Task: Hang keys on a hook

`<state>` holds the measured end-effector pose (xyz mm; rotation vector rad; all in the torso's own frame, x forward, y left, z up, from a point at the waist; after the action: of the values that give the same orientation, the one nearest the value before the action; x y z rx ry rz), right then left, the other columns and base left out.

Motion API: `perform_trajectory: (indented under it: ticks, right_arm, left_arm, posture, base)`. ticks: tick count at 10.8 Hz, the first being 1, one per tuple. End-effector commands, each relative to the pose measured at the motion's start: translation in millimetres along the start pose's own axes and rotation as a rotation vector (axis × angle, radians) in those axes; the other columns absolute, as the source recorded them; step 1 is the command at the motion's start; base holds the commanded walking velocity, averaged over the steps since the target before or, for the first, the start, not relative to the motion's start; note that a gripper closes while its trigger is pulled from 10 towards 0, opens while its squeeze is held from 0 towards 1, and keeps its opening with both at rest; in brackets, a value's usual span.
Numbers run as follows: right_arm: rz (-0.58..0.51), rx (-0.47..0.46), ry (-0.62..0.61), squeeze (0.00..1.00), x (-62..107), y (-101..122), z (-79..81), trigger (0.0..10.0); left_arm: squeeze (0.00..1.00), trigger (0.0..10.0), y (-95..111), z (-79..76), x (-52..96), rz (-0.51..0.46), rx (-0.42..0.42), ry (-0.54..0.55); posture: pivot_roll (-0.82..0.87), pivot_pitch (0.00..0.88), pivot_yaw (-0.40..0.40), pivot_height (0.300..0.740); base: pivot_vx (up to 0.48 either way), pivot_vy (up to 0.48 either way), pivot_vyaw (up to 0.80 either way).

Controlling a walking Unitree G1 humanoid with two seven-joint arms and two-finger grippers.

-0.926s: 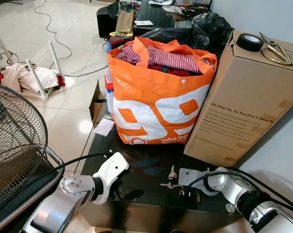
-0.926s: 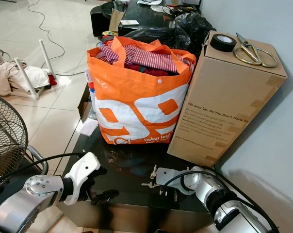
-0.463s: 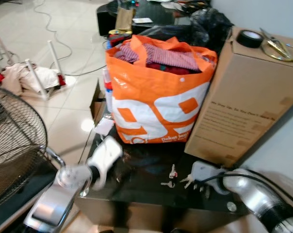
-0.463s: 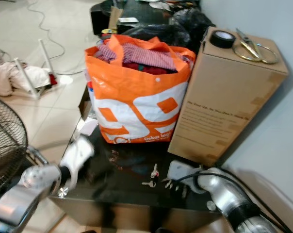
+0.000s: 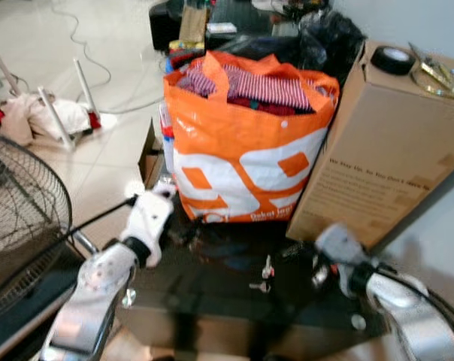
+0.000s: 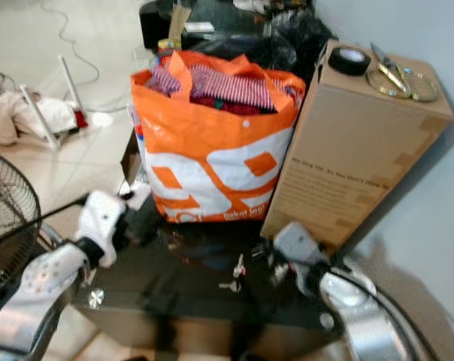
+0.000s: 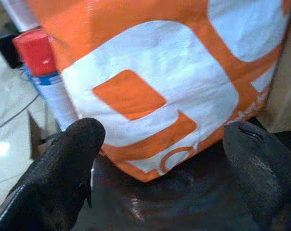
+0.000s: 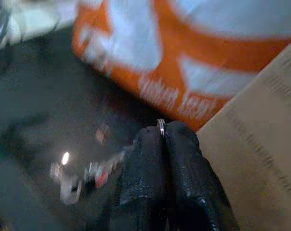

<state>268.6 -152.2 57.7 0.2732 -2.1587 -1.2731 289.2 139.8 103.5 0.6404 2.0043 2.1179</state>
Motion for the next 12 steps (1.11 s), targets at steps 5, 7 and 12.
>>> perform_trajectory:
  ticks: [5, 7, 12]
  right_arm:
    - [-0.12, -0.248, -0.486, 0.0, 9.2, 32.6, -45.4, 10.0]
    - [-0.103, -0.242, -0.52, 0.0, 7.9, 35.8, -51.0, 10.0]
    - [-0.051, -0.29, -0.563, 0.0, 1.6, 32.9, -61.6, 10.0]
  left_arm:
    - [0.0, 10.0, 12.1, 2.7, -1.6, -0.09, 0.019, 0.125]
    - [0.0, 10.0, 15.3, 6.3, -3.9, -0.096, 0.006, 0.141]
    - [0.0, 10.0, 13.6, 6.1, -5.7, -0.091, 0.022, 0.165]
  posture:
    - [0.02, 0.0, -0.039, 0.74]
    - [0.02, 0.0, -0.041, 0.74]
    - [0.03, 0.0, -0.055, 0.74]
  base:
    - [0.0, 0.0, 0.0]
    - [0.0, 0.0, 0.0]
    - [0.0, 0.0, 0.0]
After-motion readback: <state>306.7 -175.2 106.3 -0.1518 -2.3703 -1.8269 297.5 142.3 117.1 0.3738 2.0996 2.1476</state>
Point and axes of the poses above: a point about 5 cm out from each wrist's last joint towards the gripper, its own x axis pointing back from the gripper into the wrist, its own y axis along the axis of the wrist's last joint, z = x × y, the point moved 5 cm from there along -x, pointing out of the wrist towards the gripper, and after that the axes turned 11 degrees about x, right-handed, at the moved point
